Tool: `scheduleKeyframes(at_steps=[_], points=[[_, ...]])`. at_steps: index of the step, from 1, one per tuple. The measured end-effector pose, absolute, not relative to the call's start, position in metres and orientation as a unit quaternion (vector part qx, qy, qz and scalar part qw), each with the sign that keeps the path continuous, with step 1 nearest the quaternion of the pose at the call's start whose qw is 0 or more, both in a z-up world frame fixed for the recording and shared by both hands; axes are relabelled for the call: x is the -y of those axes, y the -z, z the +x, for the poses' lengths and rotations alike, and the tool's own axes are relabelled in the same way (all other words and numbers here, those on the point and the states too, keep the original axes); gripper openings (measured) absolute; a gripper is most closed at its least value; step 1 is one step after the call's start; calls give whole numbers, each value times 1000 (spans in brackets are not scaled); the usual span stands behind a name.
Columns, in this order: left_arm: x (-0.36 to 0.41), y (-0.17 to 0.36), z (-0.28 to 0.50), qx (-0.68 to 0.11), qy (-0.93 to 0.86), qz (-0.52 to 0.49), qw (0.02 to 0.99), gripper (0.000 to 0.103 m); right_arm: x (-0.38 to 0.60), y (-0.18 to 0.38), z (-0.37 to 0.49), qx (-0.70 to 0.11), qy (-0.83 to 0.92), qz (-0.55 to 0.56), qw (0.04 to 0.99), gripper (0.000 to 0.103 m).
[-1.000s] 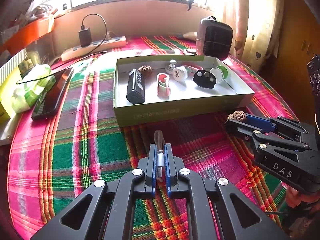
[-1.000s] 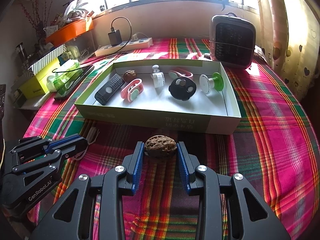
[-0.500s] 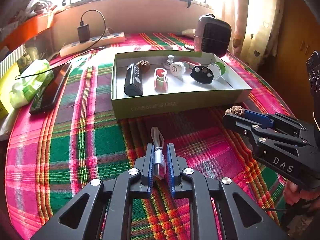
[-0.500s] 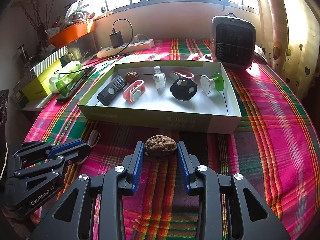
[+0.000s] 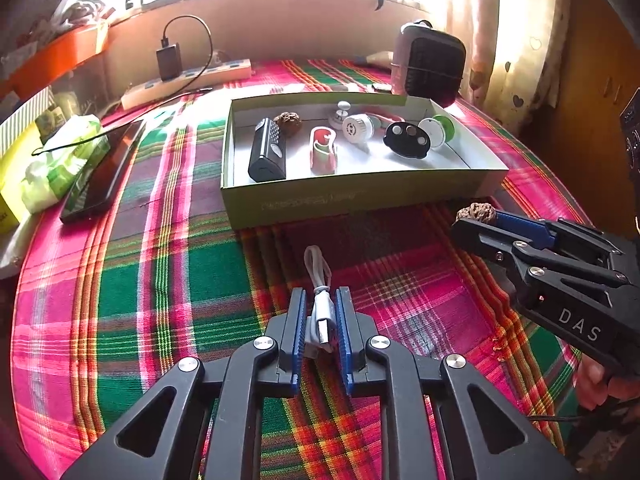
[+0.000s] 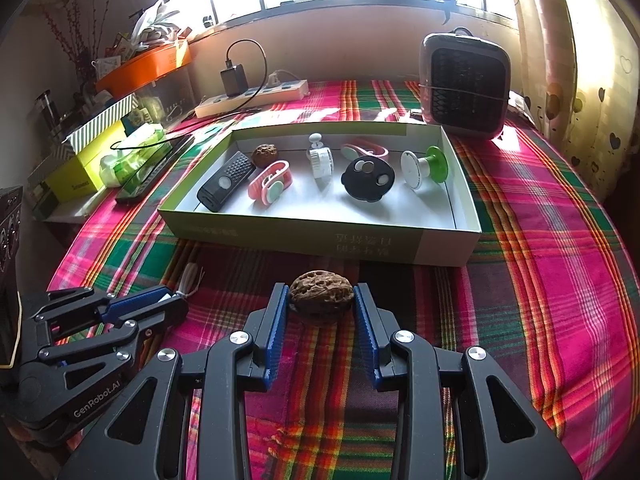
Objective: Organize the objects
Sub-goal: 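Carry the white cable in the left tool and walnut in the right tool into the box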
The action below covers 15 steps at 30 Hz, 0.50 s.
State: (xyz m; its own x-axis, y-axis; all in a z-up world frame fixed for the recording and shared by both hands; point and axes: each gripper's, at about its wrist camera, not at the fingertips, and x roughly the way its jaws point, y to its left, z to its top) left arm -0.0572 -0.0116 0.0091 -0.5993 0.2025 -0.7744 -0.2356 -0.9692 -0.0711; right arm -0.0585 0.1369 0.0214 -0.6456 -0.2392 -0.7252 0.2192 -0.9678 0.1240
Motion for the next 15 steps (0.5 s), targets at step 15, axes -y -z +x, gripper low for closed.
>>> scheduleKeyframes(at_steps=[15], points=[[7,-21,-56,-16,-902,-412,127,10,-137,-26,-56,13,909,396,128,34]])
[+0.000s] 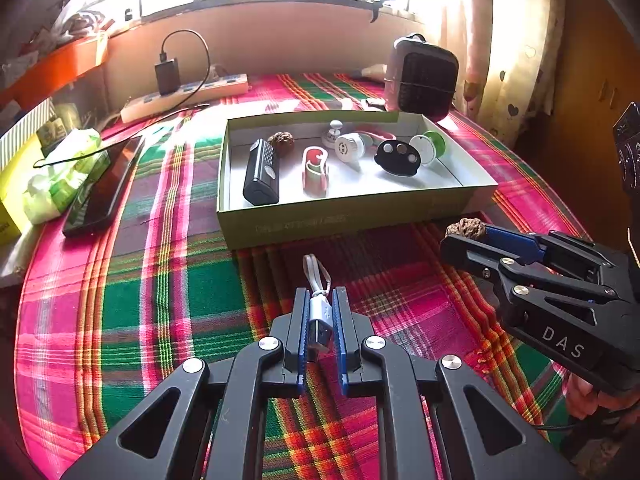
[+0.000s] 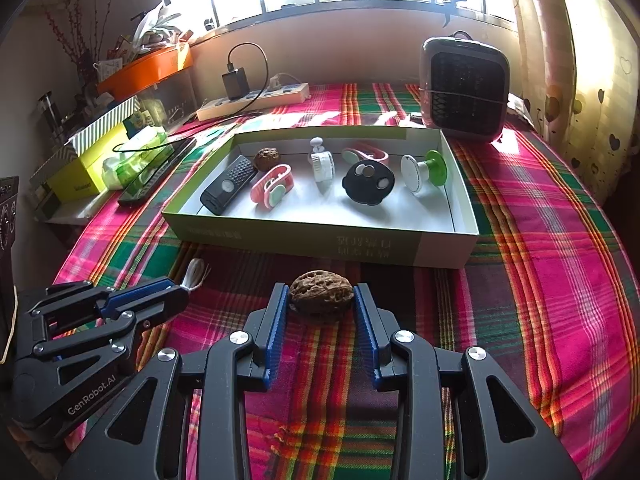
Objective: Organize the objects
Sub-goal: 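Carry the white cable in the left tool and walnut in the right tool into the box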
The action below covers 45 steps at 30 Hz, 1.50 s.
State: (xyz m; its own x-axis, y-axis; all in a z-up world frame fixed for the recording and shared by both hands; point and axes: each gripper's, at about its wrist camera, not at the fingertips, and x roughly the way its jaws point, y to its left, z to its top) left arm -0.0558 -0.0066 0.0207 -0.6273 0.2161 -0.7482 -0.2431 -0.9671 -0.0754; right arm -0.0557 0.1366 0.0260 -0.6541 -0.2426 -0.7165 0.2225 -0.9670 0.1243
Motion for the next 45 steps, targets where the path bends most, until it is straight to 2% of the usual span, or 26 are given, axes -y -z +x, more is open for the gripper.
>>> scheduleKeyframes(at_steps=[21,45], points=[[-3,-49,-79,-24,-913,-385,134,10,-137,-43,-72,15,915,380,132,34],[-7,-43,-132,-19,-912,-389,124,10,-142,-40,-124,19,911,390,132,34]])
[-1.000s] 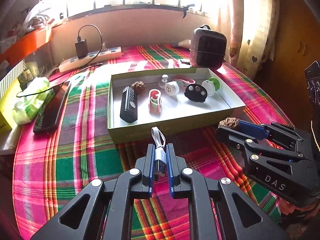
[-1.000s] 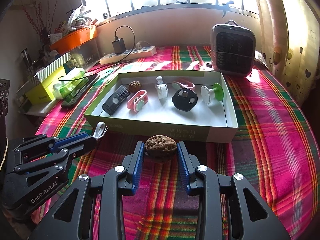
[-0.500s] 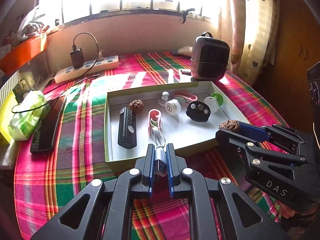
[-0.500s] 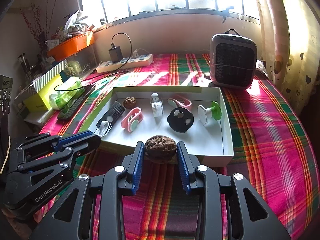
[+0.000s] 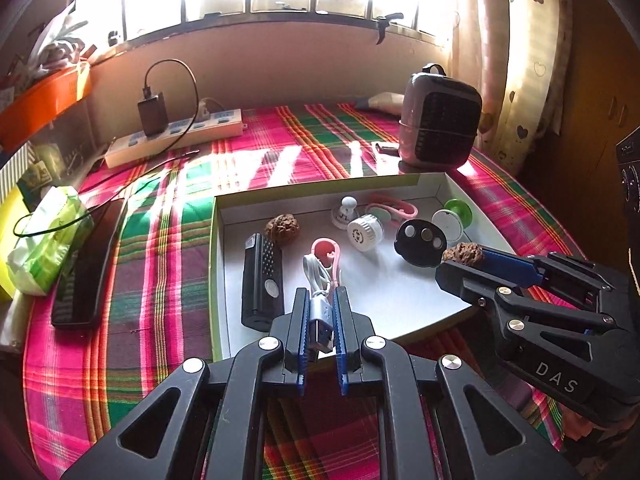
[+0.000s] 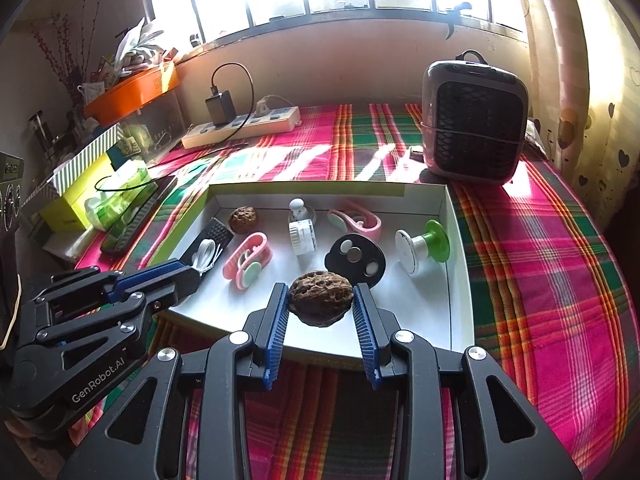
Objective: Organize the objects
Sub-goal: 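Carry the white cable in the left tool and walnut in the right tool into the box, then open the left tool to set down the white cable while the right tool releases the walnut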
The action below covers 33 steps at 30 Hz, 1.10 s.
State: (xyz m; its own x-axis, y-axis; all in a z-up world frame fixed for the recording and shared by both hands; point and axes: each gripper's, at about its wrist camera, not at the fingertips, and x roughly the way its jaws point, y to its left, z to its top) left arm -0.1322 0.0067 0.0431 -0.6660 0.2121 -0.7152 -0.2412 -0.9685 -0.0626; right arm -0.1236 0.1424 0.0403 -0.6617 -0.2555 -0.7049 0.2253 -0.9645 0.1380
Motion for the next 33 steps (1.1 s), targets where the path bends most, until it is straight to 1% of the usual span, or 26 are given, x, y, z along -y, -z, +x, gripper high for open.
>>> scheduleKeyframes(at_steps=[19,33], points=[[-3,-28,-162,-21,-911,-399,100,10,-132,-25,-159,9,900,410,147,34],[-7,-25,-174,-24,-912,-398,97,10,-126,-20,-166,-4,898,414,148,34]])
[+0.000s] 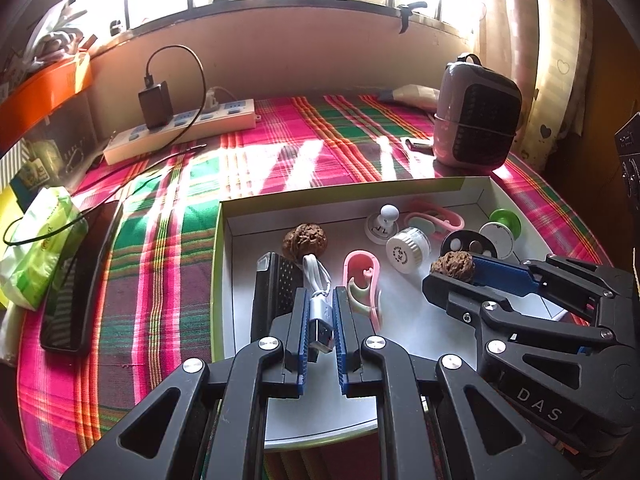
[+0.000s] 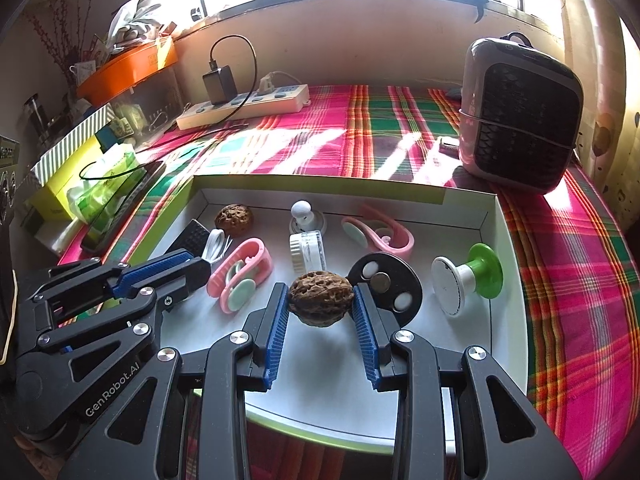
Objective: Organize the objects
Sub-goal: 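Open the left tool to set down the white cable while the right tool releases the walnut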
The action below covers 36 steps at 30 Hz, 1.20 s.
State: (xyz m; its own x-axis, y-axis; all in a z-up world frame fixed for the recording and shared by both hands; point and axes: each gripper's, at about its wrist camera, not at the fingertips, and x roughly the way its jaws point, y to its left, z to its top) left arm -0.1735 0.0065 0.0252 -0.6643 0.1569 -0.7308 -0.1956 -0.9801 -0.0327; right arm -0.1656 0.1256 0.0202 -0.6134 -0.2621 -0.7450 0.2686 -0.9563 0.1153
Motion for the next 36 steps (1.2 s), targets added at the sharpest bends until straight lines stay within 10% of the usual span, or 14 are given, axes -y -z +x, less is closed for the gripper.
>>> scheduleKeyframes(at_steps=[36], points=[[-12,-17,-176,-49,-910,-404,82,18,-115,-15,-167,-50,905,402,130,34]])
